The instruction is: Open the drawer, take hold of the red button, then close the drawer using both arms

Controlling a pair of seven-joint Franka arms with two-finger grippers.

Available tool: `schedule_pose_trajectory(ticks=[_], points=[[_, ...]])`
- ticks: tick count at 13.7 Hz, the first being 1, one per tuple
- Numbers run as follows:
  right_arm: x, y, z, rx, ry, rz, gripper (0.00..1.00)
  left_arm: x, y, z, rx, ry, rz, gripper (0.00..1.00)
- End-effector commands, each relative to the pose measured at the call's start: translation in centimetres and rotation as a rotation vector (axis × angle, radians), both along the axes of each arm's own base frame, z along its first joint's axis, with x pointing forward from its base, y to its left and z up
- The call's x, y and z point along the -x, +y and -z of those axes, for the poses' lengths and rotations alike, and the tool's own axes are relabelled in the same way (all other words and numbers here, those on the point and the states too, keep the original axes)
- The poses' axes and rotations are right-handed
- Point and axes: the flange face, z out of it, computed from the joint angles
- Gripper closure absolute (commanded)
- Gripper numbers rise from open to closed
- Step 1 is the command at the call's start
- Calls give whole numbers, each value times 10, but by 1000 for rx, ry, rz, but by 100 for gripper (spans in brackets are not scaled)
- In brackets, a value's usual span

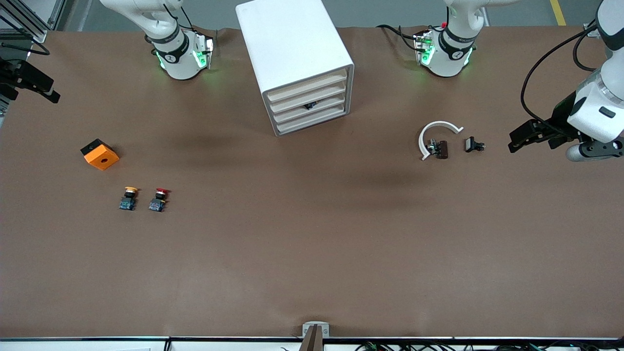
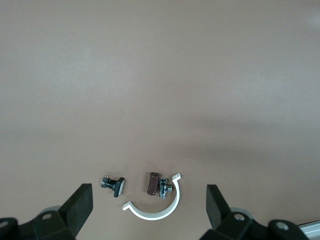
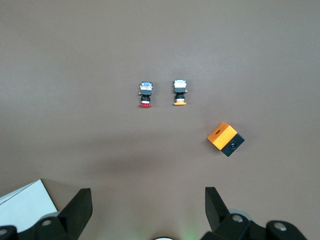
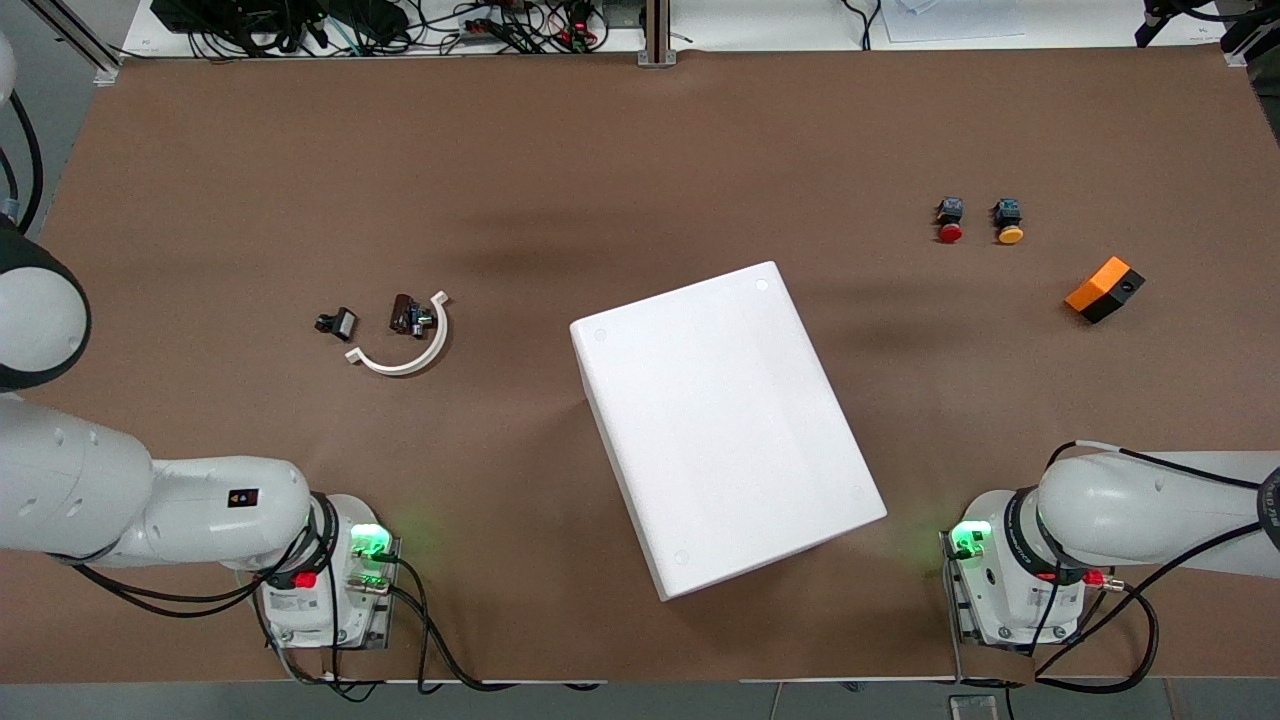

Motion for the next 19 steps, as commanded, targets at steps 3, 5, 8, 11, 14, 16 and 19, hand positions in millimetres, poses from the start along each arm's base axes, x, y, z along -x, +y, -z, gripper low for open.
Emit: schedule_pose_trajectory(ticks=[3, 5, 8, 11, 14, 16, 19], points=[[-4, 3, -4, 2, 7, 10, 0, 0, -5, -4, -1, 11, 12, 0], [-4, 3, -5, 4, 6, 7, 0, 0, -8, -3, 1, 14, 15, 0], [-4, 4, -5, 4, 6, 5, 0, 0, -7, -4, 1, 12, 15, 0], [-2, 2, -9, 4, 7, 5, 0, 0, -6, -6, 1, 9, 12, 0], [-1, 2, -11, 4, 9, 5, 0, 0, -5, -6, 1, 9, 11, 0], [1, 0, -11, 3, 18, 9, 0, 0, -3, -7, 1, 8, 8, 0], [1, 0, -10, 2, 21, 11, 0, 0, -3, -9, 3, 3, 5, 0]])
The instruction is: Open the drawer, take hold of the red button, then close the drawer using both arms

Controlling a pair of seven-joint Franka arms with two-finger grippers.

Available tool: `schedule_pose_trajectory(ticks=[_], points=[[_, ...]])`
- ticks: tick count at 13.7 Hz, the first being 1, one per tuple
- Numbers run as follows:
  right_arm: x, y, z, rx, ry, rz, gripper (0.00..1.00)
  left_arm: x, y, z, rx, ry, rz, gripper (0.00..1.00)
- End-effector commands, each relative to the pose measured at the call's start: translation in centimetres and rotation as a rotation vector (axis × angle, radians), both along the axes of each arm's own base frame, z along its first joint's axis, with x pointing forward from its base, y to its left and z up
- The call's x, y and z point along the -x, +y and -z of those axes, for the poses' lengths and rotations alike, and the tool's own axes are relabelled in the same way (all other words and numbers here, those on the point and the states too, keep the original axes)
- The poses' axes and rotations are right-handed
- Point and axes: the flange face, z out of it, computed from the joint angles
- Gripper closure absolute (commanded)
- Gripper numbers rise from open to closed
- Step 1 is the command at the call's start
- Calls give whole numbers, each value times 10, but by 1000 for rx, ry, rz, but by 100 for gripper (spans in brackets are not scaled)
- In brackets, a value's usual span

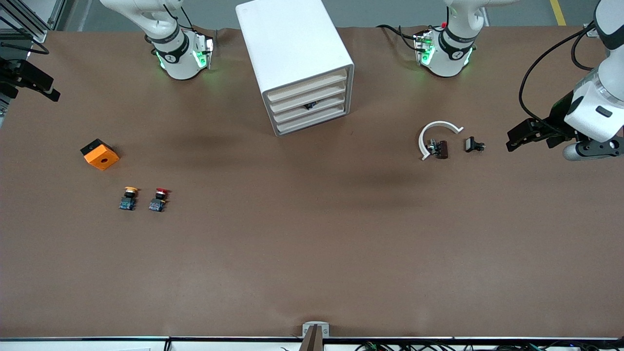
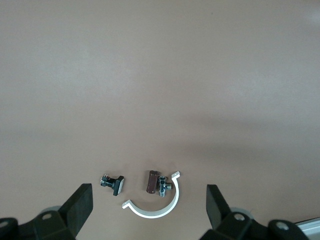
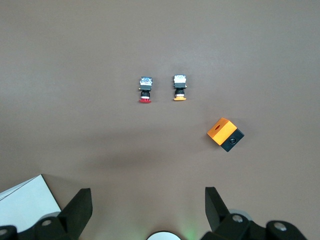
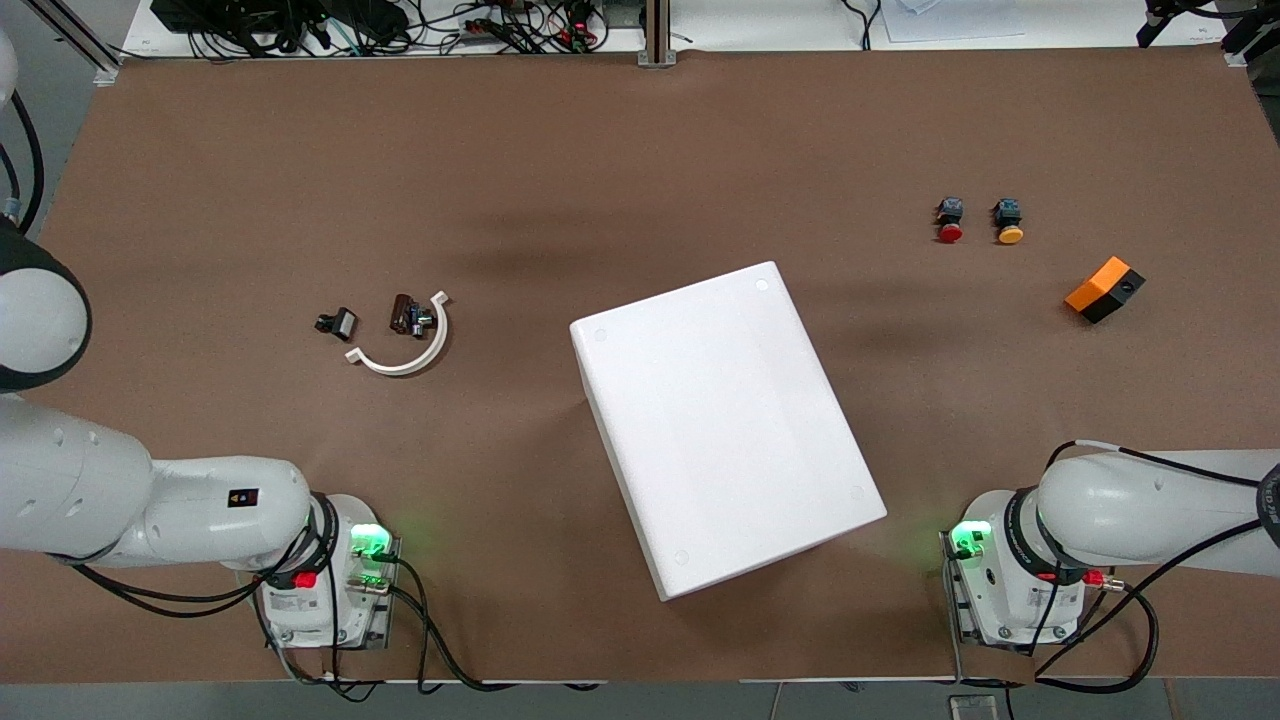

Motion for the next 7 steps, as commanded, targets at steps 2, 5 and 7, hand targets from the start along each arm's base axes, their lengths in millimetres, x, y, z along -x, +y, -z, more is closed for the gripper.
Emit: schedule_pose_trajectory(ticks=[2, 5, 7], points=[[-1, 0, -7, 4, 0, 13, 0, 0, 4, -10, 1, -6, -7, 0], [-1, -2, -8, 4, -2, 14, 0, 5, 9, -19, -93, -29, 11, 0], [-1, -1, -9, 3, -4, 13, 0, 8, 10, -22, -95, -26, 7, 0]])
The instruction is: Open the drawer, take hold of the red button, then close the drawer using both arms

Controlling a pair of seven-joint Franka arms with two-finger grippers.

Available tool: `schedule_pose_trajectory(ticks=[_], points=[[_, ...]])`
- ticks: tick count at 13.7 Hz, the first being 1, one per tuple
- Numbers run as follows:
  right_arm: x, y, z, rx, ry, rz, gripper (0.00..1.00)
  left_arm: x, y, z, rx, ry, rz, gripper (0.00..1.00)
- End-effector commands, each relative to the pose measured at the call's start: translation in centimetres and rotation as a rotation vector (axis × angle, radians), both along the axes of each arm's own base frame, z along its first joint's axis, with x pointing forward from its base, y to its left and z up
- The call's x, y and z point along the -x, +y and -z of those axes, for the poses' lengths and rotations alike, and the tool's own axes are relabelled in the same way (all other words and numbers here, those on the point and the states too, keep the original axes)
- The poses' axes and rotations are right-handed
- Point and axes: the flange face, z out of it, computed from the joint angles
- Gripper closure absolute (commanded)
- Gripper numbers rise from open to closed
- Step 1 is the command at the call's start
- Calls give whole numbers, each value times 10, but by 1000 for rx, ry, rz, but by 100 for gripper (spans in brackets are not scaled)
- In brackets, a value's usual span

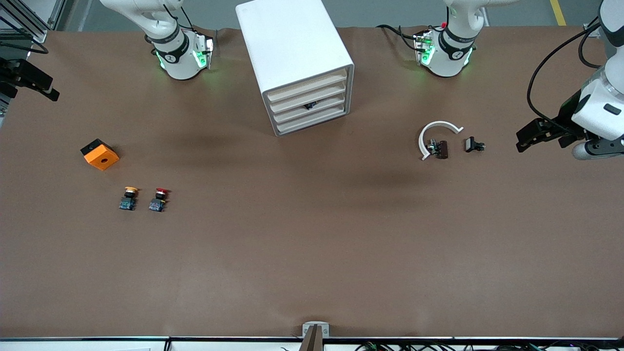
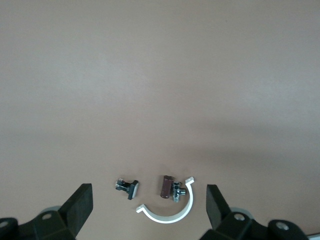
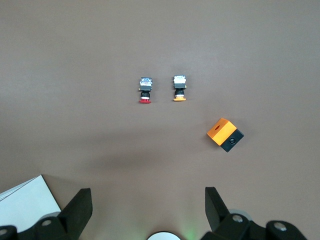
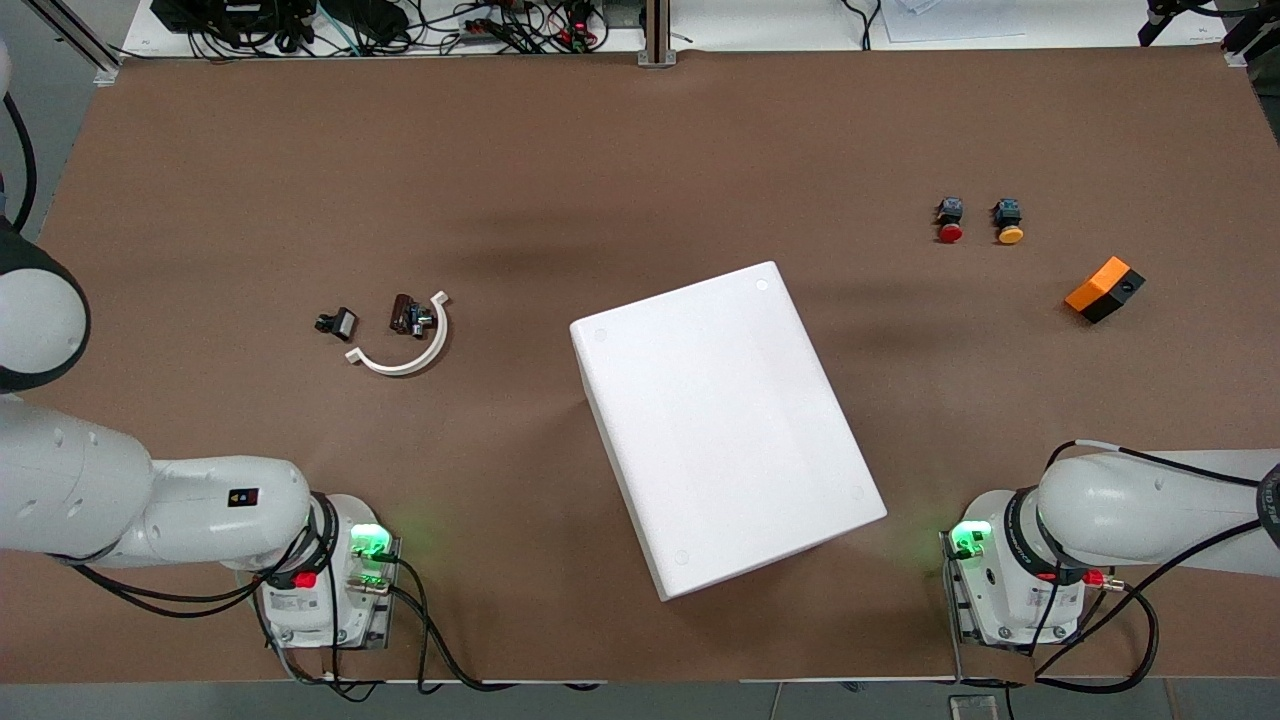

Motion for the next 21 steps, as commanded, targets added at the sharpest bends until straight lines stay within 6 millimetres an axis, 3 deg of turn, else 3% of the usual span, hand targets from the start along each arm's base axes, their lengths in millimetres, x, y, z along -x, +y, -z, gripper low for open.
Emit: schedule_pose_trajectory(ticks=[1, 7, 10, 21], points=[[-3, 0, -9, 3, -5, 9, 0, 11, 1, -16, -28, 3, 4, 0], [-7, -1, -10, 3, -7, 10, 0, 15, -2, -21, -8, 11, 10, 0], [-9, -2, -10, 3, -8, 12, 0, 17, -1, -34, -8, 22, 18, 0], [-9, -3, -7, 4, 4, 12, 0, 15, -1, -30, -7, 37, 20, 0]])
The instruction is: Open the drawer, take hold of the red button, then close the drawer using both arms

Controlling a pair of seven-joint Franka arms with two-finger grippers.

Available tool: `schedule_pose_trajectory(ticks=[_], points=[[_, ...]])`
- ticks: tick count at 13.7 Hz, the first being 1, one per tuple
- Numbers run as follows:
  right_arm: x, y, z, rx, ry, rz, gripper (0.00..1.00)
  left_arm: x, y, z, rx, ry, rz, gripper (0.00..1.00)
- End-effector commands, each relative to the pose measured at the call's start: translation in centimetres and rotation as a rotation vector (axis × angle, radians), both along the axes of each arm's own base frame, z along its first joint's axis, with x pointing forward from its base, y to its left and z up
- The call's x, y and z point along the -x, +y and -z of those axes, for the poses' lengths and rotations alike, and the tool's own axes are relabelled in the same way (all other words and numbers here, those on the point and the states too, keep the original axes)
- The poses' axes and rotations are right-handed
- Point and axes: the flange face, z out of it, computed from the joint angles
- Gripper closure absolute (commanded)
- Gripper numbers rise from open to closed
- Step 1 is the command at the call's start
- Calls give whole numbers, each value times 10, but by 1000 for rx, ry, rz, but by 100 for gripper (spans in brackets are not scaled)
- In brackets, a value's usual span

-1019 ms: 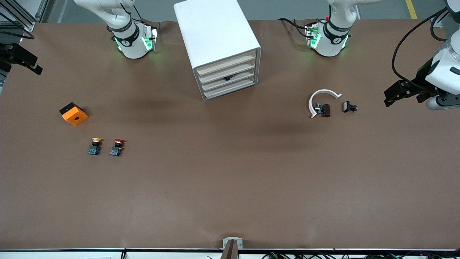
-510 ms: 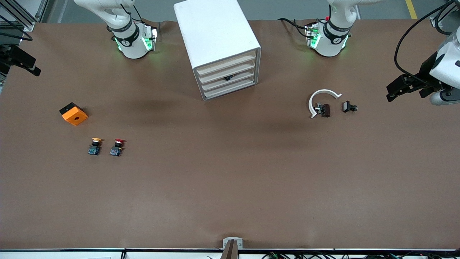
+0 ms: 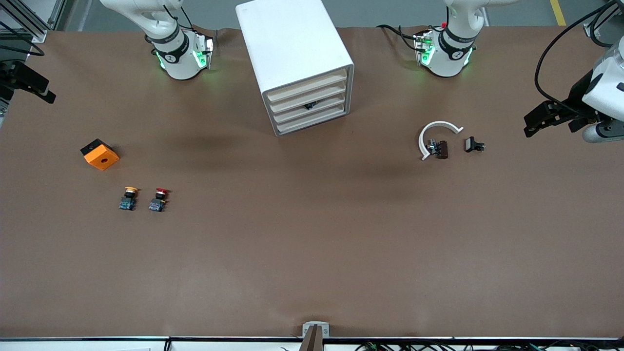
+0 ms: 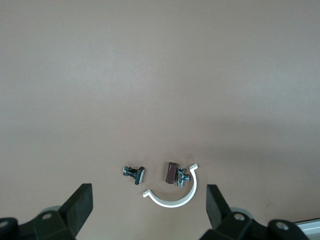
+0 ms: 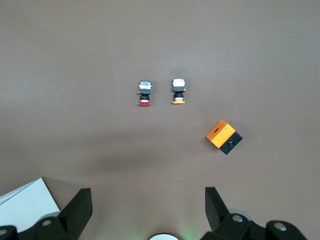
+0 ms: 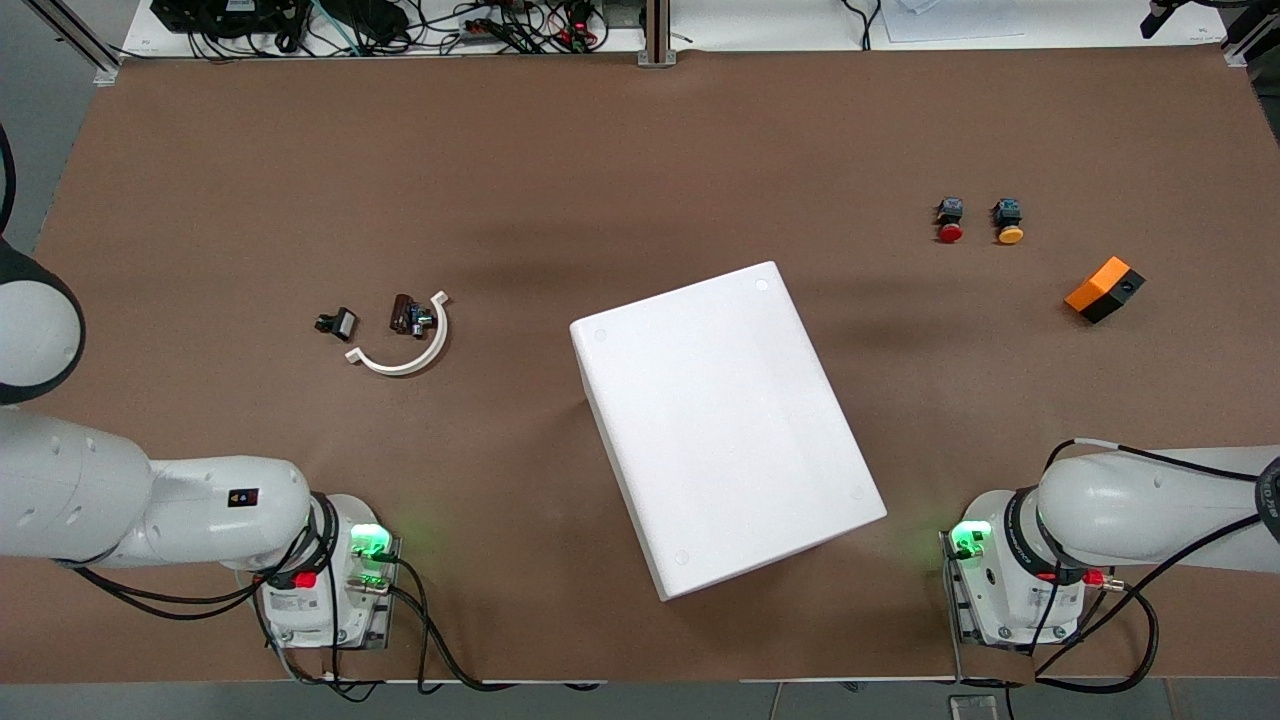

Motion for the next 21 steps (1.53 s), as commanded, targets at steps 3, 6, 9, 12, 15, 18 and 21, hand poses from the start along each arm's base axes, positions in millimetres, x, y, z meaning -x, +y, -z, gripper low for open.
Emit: schedule_pose_trajectory(ticks=[3, 6, 9, 12, 15, 18, 21], points=[[-2, -1, -5, 2, 5, 7, 0, -1, 0, -3, 12, 10, 18, 0], [-3, -1, -4, 4, 7, 7, 0, -2, 3, -3, 37, 10, 8, 0], [-2, -1, -4, 4, 8, 7, 0, -2, 5, -7, 31, 2, 5, 0], [-2, -1, -4, 4, 8, 8, 0, -2, 6, -8, 24, -1, 0, 0], [-2, -1, -4, 4, 8, 7, 0, -2, 6, -8, 24, 0, 0, 0], [-2, -1, -4, 3, 11, 8, 0, -2, 6, -8, 27, -2, -1, 0], [-2, -3, -4, 3, 11, 10, 0, -5, 5, 1, 30, 18, -14, 0]])
